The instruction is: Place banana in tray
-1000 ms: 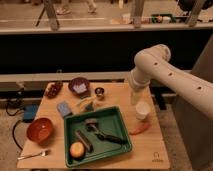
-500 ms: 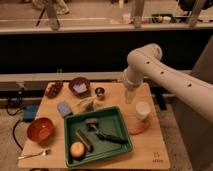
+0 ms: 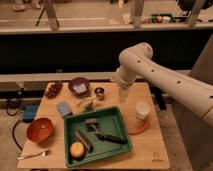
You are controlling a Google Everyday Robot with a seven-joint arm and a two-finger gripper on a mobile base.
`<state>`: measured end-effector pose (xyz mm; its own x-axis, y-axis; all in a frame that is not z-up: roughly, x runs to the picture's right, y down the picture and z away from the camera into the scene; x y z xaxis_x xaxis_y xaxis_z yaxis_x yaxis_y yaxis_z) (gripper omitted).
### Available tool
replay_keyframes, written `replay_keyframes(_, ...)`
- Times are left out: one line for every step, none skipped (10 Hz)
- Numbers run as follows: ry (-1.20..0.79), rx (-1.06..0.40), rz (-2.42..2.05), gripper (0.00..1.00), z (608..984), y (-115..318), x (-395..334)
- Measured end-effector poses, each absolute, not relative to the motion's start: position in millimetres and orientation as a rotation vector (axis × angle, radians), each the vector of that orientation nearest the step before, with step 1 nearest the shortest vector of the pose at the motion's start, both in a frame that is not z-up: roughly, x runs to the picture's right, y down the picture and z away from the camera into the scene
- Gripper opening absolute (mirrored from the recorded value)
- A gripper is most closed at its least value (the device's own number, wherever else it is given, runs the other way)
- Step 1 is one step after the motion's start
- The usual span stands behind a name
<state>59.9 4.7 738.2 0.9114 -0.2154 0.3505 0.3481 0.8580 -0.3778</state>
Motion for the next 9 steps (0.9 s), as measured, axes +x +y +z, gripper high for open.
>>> replay_keyframes(-0.307, -0.448, -0.313, 0.8, 741, 3, 59)
replay_keyframes(-0.312, -0.445, -0.322, 0.8, 743, 1, 61)
replay_keyframes(-0.319, -0.445, -0.334, 0.8, 745, 1, 58)
replay_keyframes(-0.328, -0.443, -0.355, 0.8, 747, 0, 47)
replay_keyframes(-0.335, -0.44, -0.372, 0.8, 749, -2, 37)
replay_keyframes(-0.346, -0.437, -0.394, 0.8, 752, -4, 25)
replay_keyframes(-0.356, -0.433, -0.417, 0.8, 755, -6, 18)
replay_keyframes(-0.36, -0.431, -0.427, 0.8, 758, -8, 17)
replay_keyframes(-0.362, -0.43, -0.436, 0.8, 760, -8, 17)
